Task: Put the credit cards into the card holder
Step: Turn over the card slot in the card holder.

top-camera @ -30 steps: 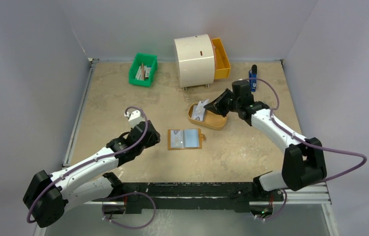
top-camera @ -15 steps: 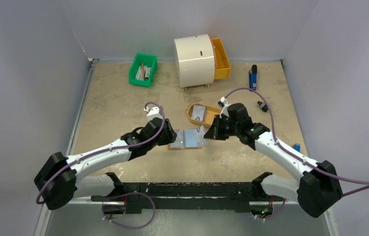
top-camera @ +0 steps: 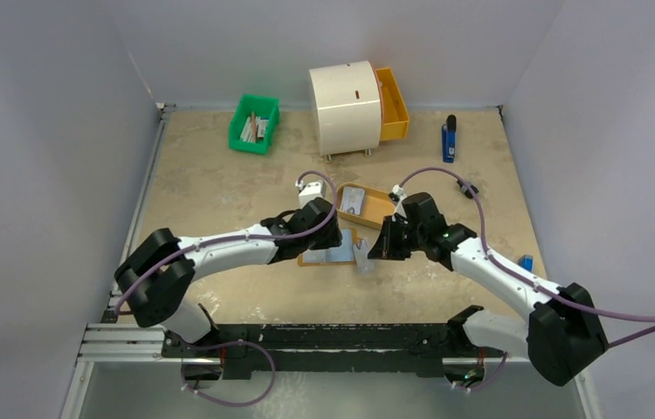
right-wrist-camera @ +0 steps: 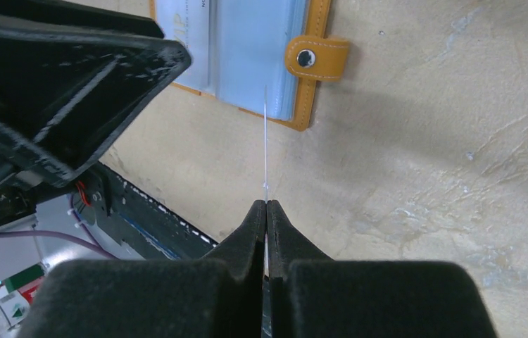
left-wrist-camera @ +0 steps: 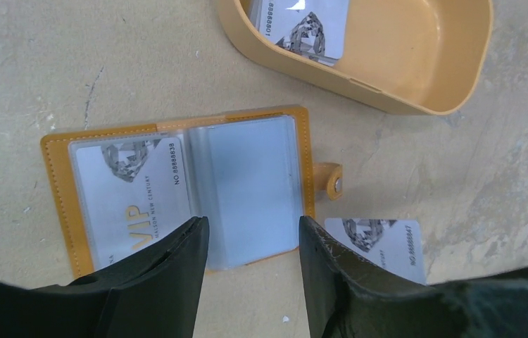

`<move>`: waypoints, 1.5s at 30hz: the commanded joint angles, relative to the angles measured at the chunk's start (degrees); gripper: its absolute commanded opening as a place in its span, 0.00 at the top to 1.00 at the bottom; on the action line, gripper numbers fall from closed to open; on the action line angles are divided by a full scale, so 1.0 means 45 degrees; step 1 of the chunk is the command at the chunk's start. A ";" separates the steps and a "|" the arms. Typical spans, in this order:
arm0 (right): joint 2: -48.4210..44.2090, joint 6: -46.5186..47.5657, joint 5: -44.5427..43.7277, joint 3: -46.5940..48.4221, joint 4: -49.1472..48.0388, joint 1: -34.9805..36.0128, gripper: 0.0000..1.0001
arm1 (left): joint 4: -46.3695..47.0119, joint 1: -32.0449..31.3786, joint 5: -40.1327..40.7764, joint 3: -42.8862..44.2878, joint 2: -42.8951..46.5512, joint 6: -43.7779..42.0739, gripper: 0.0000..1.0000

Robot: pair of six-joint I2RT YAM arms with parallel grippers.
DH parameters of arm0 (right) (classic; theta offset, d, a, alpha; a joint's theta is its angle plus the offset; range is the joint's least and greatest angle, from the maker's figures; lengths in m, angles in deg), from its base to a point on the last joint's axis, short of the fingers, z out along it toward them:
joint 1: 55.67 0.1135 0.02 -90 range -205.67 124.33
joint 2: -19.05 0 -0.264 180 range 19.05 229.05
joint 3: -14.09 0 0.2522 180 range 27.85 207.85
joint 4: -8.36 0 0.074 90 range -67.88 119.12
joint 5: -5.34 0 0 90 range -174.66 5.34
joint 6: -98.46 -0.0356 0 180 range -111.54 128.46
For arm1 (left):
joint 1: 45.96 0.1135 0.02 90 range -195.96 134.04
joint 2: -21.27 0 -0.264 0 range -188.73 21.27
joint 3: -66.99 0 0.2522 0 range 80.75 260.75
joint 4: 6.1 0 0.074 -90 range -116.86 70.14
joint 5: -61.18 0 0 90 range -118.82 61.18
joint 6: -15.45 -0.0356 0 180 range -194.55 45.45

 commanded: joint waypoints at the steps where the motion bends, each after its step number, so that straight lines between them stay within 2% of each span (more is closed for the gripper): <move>1: -0.0636 -0.0022 -0.0376 -0.0088 0.0335 -0.0025 1.00 | -0.0189 -0.0152 0.0445 0.1013 -0.1070 -0.0294 0.51; 13: -0.0751 -0.0092 -0.0649 -0.0396 -0.0260 -0.0023 1.00 | -0.0893 -0.0171 0.0725 0.1687 -0.2808 -0.0313 0.60; 22: -0.0745 -0.0090 -0.0390 -0.0473 -0.0534 -0.0022 1.00 | -0.1073 -0.0162 0.1064 0.1465 -0.2982 -0.0173 0.80; 29: -0.0317 -0.0186 0.0455 -0.0496 -0.1251 -0.0023 1.00 | -0.1091 -0.0161 0.1097 0.1404 -0.3010 -0.0079 0.89; 45: 0.1962 -0.0464 0.1469 -0.0242 -0.2851 -0.0025 1.00 | -0.1072 -0.0164 0.1117 0.1215 -0.2686 0.0058 0.91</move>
